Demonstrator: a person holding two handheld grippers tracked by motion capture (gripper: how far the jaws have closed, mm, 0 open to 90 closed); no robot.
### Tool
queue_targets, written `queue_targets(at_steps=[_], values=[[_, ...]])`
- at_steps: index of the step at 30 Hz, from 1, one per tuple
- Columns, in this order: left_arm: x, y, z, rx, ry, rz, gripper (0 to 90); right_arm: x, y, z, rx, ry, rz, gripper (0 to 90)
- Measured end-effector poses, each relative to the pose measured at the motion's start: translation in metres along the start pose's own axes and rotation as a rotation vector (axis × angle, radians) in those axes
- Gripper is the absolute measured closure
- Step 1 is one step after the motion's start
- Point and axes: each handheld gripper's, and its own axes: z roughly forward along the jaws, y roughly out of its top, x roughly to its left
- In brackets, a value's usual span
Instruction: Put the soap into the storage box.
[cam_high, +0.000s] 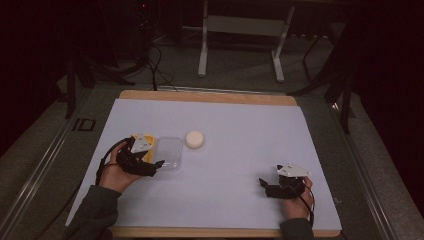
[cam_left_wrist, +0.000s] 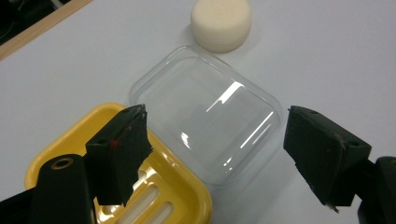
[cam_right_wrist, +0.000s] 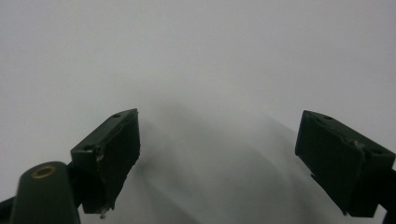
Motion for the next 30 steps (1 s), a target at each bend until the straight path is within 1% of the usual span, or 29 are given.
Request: queue_targets(at_steps=[4,8,11,21,24,27,30], values=[[0.002,0.006,0.002,0.015,0.003,0.012,22.6,0.000,0.000,0.000,0.002,0.001,0.000,13.9],[0.004,0.012,0.006,0.025,-0.012,0.014,22.6,0.000,0.000,0.000,0.005,0.002,-0.005,13.9],[0.004,0.015,0.010,0.041,-0.014,0.016,22.6,0.001,0.000,0.001,0.007,-0.001,-0.013,14.0],[0.008,0.028,0.017,0.068,-0.027,0.038,22.5,0.001,0.000,0.000,0.004,0.000,-0.014,14.0],[0.010,0.031,0.018,0.069,-0.027,0.038,22.5,0.001,0.000,0.000,0.004,0.000,-0.015,14.0],[0.011,0.033,0.020,0.071,-0.031,0.030,22.6,0.001,0.000,0.000,0.007,0.001,-0.014,14.0],[0.012,0.036,0.021,0.080,-0.033,0.035,22.6,0.002,0.000,0.001,0.008,0.001,-0.015,14.0]])
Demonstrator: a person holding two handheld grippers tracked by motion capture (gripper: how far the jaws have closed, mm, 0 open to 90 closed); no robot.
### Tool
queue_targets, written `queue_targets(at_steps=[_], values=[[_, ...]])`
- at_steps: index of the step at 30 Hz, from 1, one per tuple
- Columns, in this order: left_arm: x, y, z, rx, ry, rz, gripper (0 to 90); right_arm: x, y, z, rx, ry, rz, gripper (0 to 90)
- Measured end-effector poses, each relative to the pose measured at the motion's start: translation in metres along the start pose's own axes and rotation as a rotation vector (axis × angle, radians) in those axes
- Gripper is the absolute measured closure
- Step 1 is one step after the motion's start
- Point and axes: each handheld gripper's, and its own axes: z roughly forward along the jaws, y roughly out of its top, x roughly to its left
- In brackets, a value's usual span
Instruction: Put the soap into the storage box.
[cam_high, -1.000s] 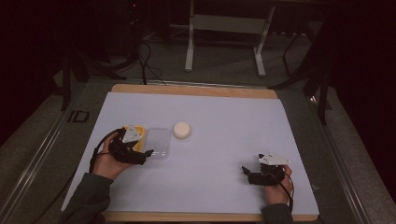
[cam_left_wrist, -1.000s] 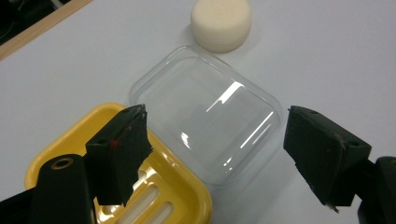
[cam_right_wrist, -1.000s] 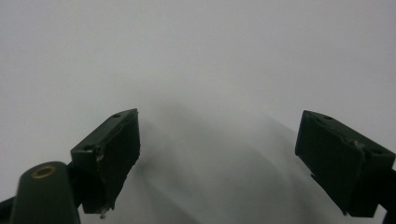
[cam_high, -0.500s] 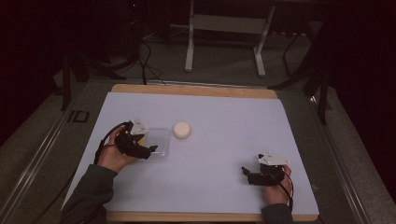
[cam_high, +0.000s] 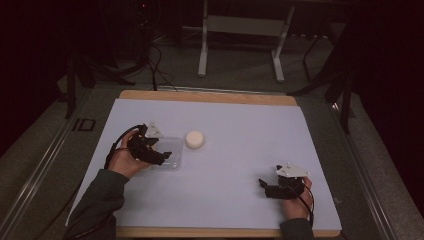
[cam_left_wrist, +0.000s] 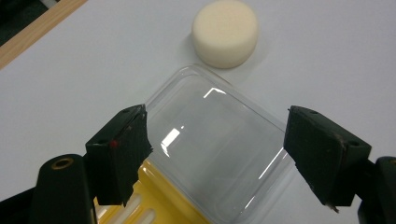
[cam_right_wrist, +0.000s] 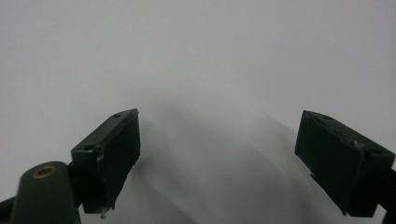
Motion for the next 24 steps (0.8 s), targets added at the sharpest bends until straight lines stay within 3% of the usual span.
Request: queue_targets(at_steps=[24], values=[[0.013,0.027,0.004,0.015,-0.016,0.036,22.5,0.000,-0.001,-0.002,-0.017,-0.002,0.000,14.2]])
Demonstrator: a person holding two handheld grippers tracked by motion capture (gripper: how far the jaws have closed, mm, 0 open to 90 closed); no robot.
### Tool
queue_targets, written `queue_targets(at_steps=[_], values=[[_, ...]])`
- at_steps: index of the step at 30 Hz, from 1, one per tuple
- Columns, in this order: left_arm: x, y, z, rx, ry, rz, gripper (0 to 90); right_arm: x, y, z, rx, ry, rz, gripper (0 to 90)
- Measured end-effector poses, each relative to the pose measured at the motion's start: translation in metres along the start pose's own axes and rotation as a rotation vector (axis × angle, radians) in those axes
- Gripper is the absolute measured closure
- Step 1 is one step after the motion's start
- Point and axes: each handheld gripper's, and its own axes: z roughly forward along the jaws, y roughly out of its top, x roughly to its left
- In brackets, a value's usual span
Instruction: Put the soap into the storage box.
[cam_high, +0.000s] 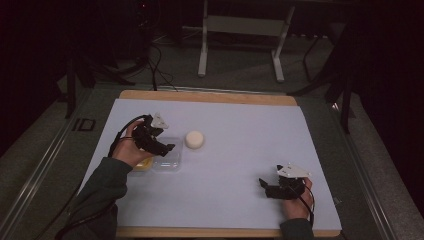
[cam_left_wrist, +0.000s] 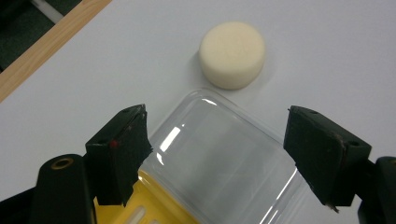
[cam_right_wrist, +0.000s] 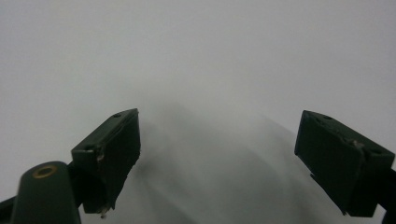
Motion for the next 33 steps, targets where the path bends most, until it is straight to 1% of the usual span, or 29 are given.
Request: queue_targets(at_steps=[8,11,15,20,21,22,23,24,33], values=[[0.004,0.005,0.003,0.005,-0.003,0.007,22.5,0.000,0.000,0.000,-0.001,0.000,0.001,14.2],[0.006,0.007,0.005,0.007,-0.004,0.001,22.5,0.000,0.000,0.000,-0.001,0.000,0.002,14.2],[0.008,0.010,0.007,0.010,-0.007,0.007,22.5,0.000,0.000,0.000,-0.002,0.000,0.002,14.2],[0.010,0.015,0.010,0.018,-0.011,0.003,22.5,0.000,0.000,0.000,-0.002,0.001,0.000,14.2],[0.010,0.016,0.011,0.022,-0.011,0.008,22.5,0.000,0.000,0.000,-0.002,0.001,0.000,14.2],[0.010,0.017,0.012,0.022,-0.009,0.002,22.5,0.000,0.000,0.000,-0.002,0.001,0.001,14.2],[0.011,0.018,0.012,0.023,-0.008,0.007,22.5,0.000,0.000,0.000,-0.002,0.001,0.000,14.2],[0.011,0.018,0.012,0.021,-0.009,0.001,22.5,0.000,0.000,0.000,-0.002,0.001,0.001,14.2],[0.014,0.025,0.016,0.033,-0.017,0.005,22.5,0.000,0.000,0.000,-0.002,0.002,0.002,14.2]])
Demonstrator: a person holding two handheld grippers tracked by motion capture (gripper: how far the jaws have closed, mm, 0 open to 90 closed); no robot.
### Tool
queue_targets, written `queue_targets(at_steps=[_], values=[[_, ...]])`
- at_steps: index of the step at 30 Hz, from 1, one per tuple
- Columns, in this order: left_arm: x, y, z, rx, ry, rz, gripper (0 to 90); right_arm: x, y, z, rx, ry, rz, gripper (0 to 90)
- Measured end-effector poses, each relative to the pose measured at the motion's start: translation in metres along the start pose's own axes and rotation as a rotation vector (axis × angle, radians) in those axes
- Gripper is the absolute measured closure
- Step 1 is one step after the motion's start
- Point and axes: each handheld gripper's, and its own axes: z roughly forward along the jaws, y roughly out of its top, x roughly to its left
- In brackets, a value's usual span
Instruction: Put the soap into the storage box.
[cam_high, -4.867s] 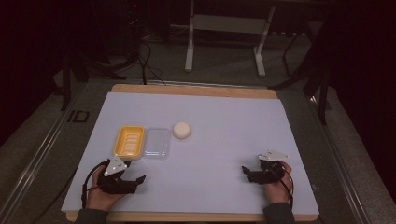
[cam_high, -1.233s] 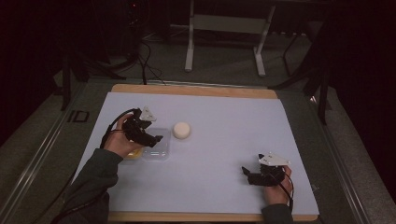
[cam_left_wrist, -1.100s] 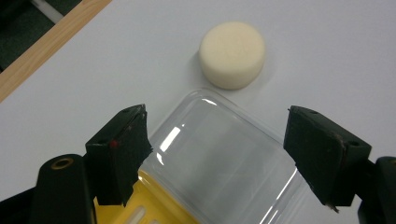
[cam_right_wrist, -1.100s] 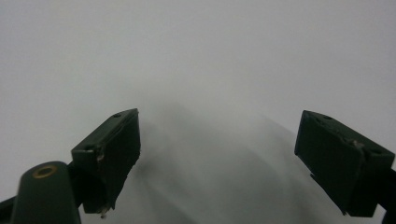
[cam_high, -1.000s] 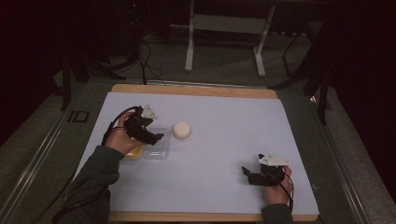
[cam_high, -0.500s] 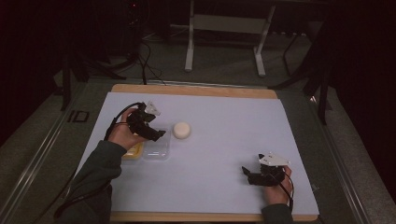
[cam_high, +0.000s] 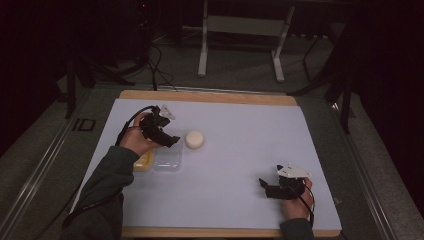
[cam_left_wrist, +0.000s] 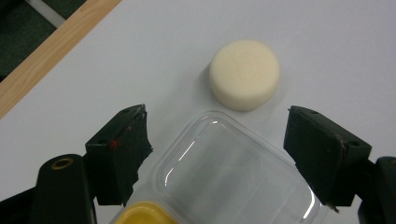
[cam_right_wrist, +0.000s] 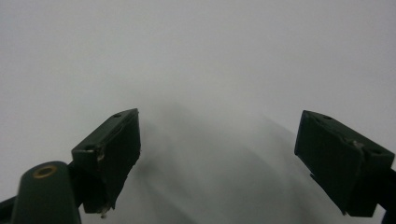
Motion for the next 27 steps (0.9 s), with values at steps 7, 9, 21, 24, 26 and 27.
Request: queue_targets(at_steps=[7,9,21,24,26,27], values=[[0.005,0.004,0.005,0.002,-0.003,-0.011,22.5,0.000,0.000,0.000,-0.001,0.000,0.000,14.2],[0.005,0.006,0.006,0.004,-0.006,-0.013,22.5,0.000,0.000,0.000,-0.001,0.001,0.000,14.2],[0.006,0.014,0.021,0.051,-0.019,0.009,22.5,0.000,0.000,0.000,-0.001,0.002,0.001,14.2],[0.005,0.016,0.025,0.056,-0.030,0.006,22.4,0.000,0.000,0.000,-0.001,0.003,0.001,14.2],[0.005,0.017,0.027,0.063,-0.037,0.010,22.4,0.000,0.000,0.000,0.000,0.003,0.000,14.2],[0.004,0.018,0.028,0.069,-0.038,0.014,22.4,0.000,0.000,0.000,0.000,0.003,-0.001,14.2]])
